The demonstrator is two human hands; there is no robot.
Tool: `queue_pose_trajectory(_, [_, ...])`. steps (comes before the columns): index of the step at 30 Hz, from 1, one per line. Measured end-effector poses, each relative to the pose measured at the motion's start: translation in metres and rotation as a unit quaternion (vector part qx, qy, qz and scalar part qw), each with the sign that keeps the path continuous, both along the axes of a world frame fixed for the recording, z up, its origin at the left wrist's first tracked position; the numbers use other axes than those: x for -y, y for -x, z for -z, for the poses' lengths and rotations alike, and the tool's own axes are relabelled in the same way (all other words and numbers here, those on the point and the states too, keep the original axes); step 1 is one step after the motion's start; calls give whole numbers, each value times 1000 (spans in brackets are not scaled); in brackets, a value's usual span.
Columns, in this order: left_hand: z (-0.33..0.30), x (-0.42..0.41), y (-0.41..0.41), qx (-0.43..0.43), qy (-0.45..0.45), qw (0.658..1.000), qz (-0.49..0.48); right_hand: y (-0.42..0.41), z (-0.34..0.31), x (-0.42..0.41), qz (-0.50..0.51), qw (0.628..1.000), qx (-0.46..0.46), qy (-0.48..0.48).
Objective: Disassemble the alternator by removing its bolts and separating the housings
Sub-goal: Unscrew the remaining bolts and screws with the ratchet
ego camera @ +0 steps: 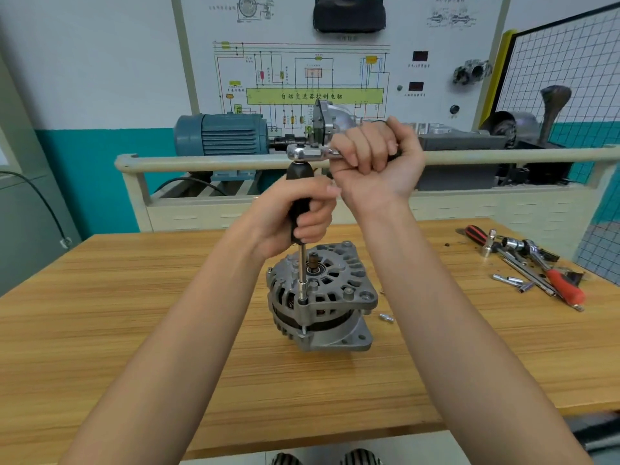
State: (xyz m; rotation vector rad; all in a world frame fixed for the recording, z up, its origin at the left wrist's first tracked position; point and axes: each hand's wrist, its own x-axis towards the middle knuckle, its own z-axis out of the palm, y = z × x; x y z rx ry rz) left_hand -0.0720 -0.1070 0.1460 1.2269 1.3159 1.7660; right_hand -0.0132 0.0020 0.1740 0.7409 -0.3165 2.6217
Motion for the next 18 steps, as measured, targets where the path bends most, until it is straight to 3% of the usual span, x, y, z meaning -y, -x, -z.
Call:
queue_pose_trajectory(3, [-2, -5, -3, 15, 27, 999, -36, 0, 2, 0, 25, 999, 2, 22])
queue_pose_trajectory(7, [-1, -15, -11, 35, 4, 972, -233, -6, 5, 15, 168, 980, -46, -96])
queue_pose_trajectory(10, [1, -24, -19, 41, -42, 922, -384, -10, 10, 36, 352, 905, -111, -211])
queue_pose_trajectory(12, [3, -27, -20, 17, -57, 897, -438, -12, 14, 48, 464, 837, -126, -261])
queue_pose_trajectory(13, [3, -28, -21, 5, -60, 893, -446, -13, 14, 50, 485, 821, -129, -273])
queue_pose_trajectory(15, [6, -25, -19, -1, -64, 909, -411, -11, 11, 45, 450, 843, -138, -261])
queue_pose_trajectory(18, [6, -11, -8, -3, -46, 967, -249, -9, 1, 24, 265, 937, -107, -202])
